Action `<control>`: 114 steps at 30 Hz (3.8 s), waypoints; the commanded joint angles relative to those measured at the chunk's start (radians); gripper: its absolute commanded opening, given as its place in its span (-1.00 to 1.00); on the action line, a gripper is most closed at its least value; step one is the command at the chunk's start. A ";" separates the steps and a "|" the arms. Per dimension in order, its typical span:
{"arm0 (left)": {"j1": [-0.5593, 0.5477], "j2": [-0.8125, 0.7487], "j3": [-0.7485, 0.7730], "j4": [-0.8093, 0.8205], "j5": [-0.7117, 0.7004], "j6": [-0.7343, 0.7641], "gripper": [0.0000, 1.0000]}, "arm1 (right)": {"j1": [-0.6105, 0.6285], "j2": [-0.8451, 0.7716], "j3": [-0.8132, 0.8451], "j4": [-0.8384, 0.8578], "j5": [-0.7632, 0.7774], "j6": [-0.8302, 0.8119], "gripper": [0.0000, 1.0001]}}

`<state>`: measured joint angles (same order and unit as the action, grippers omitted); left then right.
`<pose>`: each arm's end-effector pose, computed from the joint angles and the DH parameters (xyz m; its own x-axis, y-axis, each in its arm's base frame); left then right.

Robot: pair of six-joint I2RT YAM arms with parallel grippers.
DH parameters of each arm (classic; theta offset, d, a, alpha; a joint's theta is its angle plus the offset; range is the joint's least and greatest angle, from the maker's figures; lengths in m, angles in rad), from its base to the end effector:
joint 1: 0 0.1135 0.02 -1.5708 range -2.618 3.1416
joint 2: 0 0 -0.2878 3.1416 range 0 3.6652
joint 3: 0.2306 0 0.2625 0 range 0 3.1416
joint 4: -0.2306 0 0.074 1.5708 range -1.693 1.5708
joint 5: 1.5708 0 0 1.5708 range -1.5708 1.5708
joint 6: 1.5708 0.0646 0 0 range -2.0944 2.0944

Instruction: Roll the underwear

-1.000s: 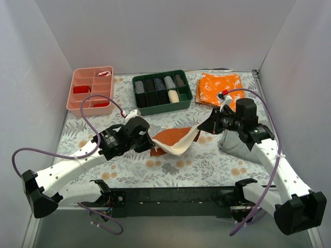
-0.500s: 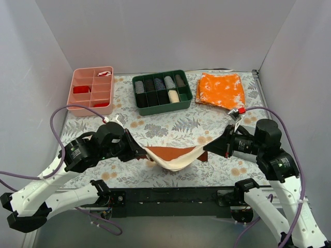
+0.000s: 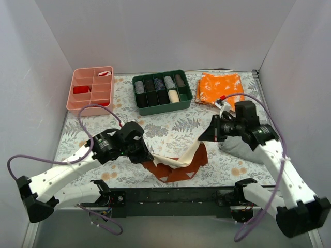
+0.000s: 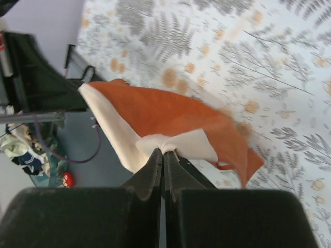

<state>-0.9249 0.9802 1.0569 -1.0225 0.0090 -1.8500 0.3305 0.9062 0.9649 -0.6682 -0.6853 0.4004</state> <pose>0.1145 -0.1529 0.3196 -0.6361 -0.7530 0.1683 -0.6902 0.4578 -0.5604 0.1719 0.1022 0.3439 -0.7879 0.0487 -0.6139 -0.4723 0.5917 0.6533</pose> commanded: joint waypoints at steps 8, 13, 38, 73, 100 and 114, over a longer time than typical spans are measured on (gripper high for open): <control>0.165 0.172 -0.167 0.355 -0.112 0.077 -0.99 | -0.022 0.428 0.066 0.159 0.132 -0.126 -0.97; 0.296 0.253 -0.181 0.458 -0.090 0.146 -0.97 | -0.060 0.574 0.086 0.264 0.061 -0.103 -0.97; 0.638 0.331 -0.124 0.615 0.130 0.337 0.96 | -0.130 0.650 0.035 0.618 0.073 0.069 0.44; 0.627 0.500 -0.435 0.820 0.190 0.348 -0.28 | 0.039 0.798 -0.127 0.438 0.506 -0.032 -0.97; 0.590 0.603 -0.108 0.847 0.336 0.489 -0.22 | 0.116 0.505 -0.114 0.397 0.426 0.063 -0.92; 0.592 0.767 -0.135 0.947 0.284 0.477 -0.35 | 0.117 0.496 -0.224 0.430 0.386 0.075 -0.93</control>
<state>-0.3313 1.7271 0.9344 -0.1066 0.3599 -1.3823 0.4438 1.4086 0.7643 -0.2638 -0.2802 0.4683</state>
